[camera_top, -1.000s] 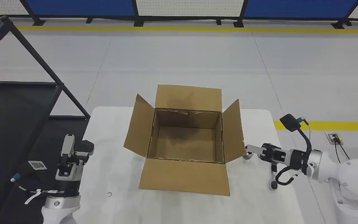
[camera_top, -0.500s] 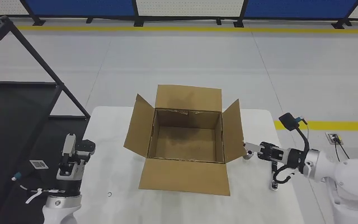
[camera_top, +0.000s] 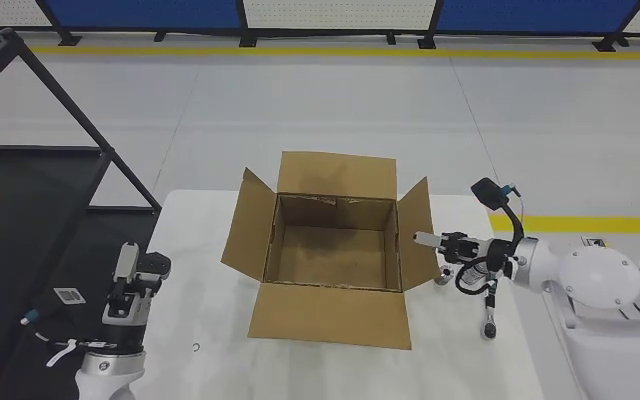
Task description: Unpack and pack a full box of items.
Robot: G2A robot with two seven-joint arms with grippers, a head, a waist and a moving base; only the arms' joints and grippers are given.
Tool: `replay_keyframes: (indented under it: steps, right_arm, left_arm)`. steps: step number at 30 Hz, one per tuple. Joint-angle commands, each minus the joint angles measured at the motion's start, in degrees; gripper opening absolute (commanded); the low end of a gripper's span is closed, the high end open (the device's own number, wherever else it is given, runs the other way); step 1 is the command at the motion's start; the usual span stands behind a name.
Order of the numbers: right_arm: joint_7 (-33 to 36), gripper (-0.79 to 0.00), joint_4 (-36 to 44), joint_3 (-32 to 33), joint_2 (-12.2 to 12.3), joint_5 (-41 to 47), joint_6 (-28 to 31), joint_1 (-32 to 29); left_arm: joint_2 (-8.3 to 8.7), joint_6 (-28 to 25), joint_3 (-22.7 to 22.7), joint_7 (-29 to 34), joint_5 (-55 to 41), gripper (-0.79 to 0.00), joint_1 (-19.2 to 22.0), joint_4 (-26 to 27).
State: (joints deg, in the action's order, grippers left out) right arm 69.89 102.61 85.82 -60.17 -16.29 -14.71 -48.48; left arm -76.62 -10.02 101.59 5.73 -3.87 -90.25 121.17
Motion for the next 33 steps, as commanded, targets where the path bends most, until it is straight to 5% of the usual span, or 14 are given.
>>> replay_keyframes:
  steps: [1,5,8,19,23,33]
  right_arm:
    - [0.44,0.000,-0.71,-0.45,0.15,-0.53,-0.51,0.66]
    - [0.87,-0.148,-1.93,-1.80,0.44,-2.81,-2.37,1.79]
    - [1.16,-0.372,-2.56,-2.75,0.57,-3.11,-2.88,2.43]
    - [1.04,-0.693,-1.81,-4.21,1.15,-3.22,-3.58,2.81]
    - [0.97,-0.785,-1.49,-4.49,1.37,-3.09,-3.81,2.80]
    - [0.84,-0.785,-0.30,-4.82,1.98,-2.93,-4.03,2.06]
  left_arm:
    - [0.00,0.02,-0.13,-0.20,0.02,0.000,0.10,0.01]
    - [-0.01,0.12,-0.41,-0.61,-0.07,0.000,0.35,0.04]
    - [0.01,0.09,-0.53,-0.58,-0.01,0.000,0.49,0.02]
    - [0.08,0.14,-0.39,-0.82,0.07,0.000,0.79,-0.44]
    - [0.09,0.36,-0.35,-1.11,-0.16,0.000,1.09,-0.77]
    - [0.12,0.37,-0.19,-1.64,-0.31,0.000,1.20,-0.88]
